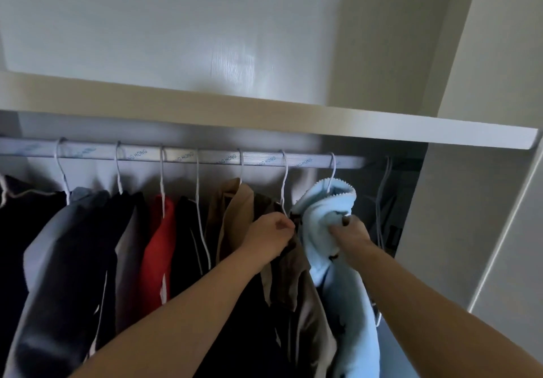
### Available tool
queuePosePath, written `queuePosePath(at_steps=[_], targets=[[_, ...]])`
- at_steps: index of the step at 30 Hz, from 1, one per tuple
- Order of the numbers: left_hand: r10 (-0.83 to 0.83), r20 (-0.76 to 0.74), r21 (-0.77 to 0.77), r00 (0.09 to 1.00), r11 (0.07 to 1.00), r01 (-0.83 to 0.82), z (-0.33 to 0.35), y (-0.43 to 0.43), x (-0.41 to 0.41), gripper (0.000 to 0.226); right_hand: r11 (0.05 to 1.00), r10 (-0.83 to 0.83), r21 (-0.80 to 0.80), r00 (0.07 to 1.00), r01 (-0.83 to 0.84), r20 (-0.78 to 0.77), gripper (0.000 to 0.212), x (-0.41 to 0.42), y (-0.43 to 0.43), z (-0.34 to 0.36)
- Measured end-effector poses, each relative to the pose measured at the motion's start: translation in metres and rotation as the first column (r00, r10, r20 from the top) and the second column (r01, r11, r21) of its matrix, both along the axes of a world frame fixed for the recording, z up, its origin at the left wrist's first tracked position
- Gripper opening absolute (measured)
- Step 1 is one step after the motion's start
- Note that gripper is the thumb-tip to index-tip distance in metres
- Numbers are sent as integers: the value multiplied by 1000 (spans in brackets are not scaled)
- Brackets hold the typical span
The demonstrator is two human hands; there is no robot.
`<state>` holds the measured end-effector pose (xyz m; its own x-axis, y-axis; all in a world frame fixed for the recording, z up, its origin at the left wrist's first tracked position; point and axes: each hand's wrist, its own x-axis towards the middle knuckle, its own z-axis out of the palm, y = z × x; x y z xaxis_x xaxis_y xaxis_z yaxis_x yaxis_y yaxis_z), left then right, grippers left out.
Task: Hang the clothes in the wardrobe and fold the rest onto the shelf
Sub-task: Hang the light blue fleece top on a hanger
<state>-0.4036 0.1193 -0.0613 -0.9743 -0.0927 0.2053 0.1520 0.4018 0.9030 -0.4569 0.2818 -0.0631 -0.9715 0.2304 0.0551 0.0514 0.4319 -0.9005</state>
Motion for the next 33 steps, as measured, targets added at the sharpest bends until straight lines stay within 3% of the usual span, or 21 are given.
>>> queuePosePath(at_steps=[6,10,13,18,26,33], targets=[[-18,65,108,998,994,11,-3,6,9,23,994,-52,-96,998,49,-27,22,19,-2,-10],[-65,129,227,989,973,34,-7,15,29,20,956,-145,-271,984,113,-100,16,52,-4,-16],[-142,180,257,973,962,92,-20,26,52,21,917,-182,-373,981,142,-72,11,87,-6,-29],[-275,283,326,919,928,177,-52,52,93,23,850,-246,-468,968,244,57,13,146,7,-61],[-377,533,277,758,924,265,-133,103,169,13,691,-342,-530,868,491,359,18,263,43,-136],[-507,584,242,634,854,460,-182,175,269,15,503,-458,-512,717,696,525,13,396,91,-192]])
